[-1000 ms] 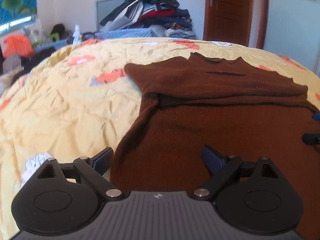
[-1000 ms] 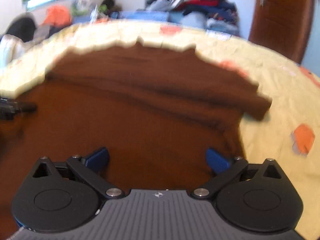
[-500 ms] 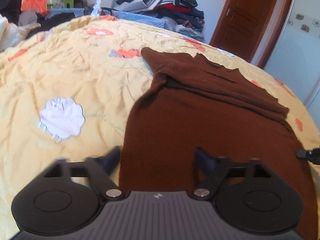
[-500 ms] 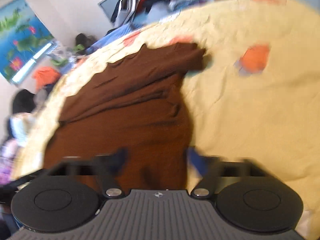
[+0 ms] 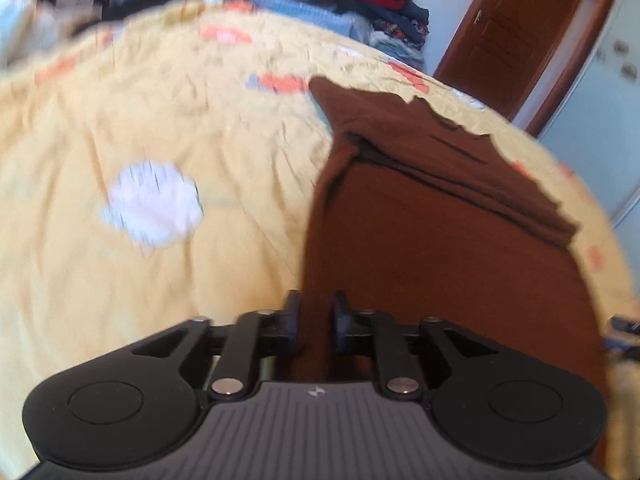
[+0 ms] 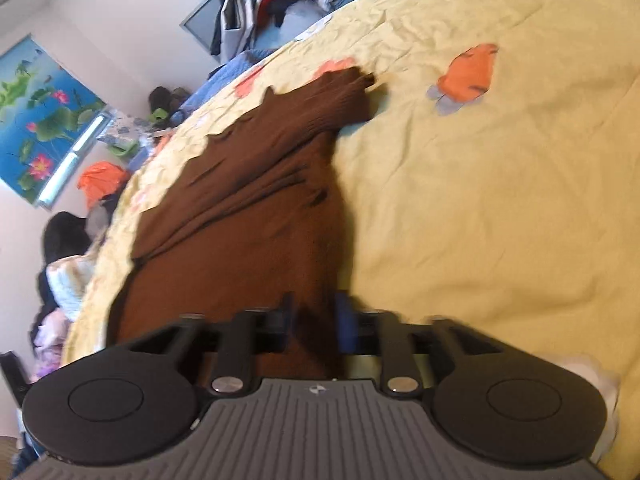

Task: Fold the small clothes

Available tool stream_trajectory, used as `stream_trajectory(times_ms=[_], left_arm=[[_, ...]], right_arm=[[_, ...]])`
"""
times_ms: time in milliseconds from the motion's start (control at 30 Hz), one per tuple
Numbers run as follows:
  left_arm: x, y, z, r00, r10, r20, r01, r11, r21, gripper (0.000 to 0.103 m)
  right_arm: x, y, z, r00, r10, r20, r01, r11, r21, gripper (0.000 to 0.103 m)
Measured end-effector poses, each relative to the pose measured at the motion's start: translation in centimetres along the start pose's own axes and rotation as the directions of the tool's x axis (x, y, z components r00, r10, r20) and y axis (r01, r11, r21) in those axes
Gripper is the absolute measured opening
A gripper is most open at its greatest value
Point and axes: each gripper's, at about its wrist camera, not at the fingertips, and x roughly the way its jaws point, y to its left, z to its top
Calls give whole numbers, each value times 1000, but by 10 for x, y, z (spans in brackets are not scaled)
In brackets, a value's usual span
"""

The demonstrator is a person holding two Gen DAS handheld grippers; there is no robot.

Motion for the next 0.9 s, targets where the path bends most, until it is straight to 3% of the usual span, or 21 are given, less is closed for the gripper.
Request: stream_trajectory(times_ms=[33,67,133,200,233,267,333,400,533,600,633,667,700,733,767,833,867,900], left_arm=[[-6,7,-7,997,-79,-9,79,995,-60,59],[-11,12,-14,990,-142,-13,140,985,-102,75],[-16,16,-25,979,-205,-16,200,967,-159,74],[-15,10,-29,987,-162,5,161,980,-118,53],[-11,5,-28,994,-105,-6,104,992,-78,16],[-7,4,-26,998,-61,-17,60,996,-61,5],[-7,8,-19,997,-65,-31,63,996,-66,5],[-12,6,-16,1000,1,-27,-1,1000,1,5],[-19,7,-28,1000,-24,-10,25,999,39,7],[-26,10,-35,997,-66,-31,65,998,-15,11],[-30,14,-40,994,-103,-48,100,993,-59,21],[-35,18,-46,985,-159,-61,152,983,-107,41],[-41,21,-54,974,-218,-61,206,967,-151,53],[-45,22,-62,962,-267,-58,252,950,-186,74],[-48,20,-70,954,-293,-61,276,939,-206,78],[-52,9,-80,959,-279,-49,267,949,-169,75],[-52,3,-82,970,-240,-43,233,963,-134,45],[-48,-1,-81,980,-190,-67,182,978,-101,21]], right_arm=[[-4,1,-5,999,40,-14,-40,999,13,74],[-10,-1,-9,996,80,-33,-79,996,33,75],[-15,-6,-22,987,145,-67,-139,986,87,74],[-17,-10,-35,974,210,-91,-197,971,135,56],[-15,-10,-39,973,206,-102,-191,972,136,32],[-11,-11,-40,974,188,-122,-172,976,135,12],[-10,-13,-40,977,172,-127,-156,980,128,12],[-22,-16,-37,988,125,-96,-116,989,93,11],[-38,-34,-44,988,134,-71,-124,984,126,8],[-36,-29,-49,988,132,-77,-121,983,138,16],[-37,-25,-52,986,140,-87,-126,981,147,30],[-38,-19,-55,983,155,-103,-139,979,147,49],[-43,-15,-60,977,180,-114,-164,976,140,59],[-47,-11,-65,971,203,-123,-186,973,136,69],[-51,-7,-72,967,216,-137,-198,971,135,70],[-51,-1,-82,959,235,-161,-214,967,141,70],[-50,1,-85,957,243,-160,-220,964,146,62],[-47,2,-86,956,244,-164,-220,964,152,53]])
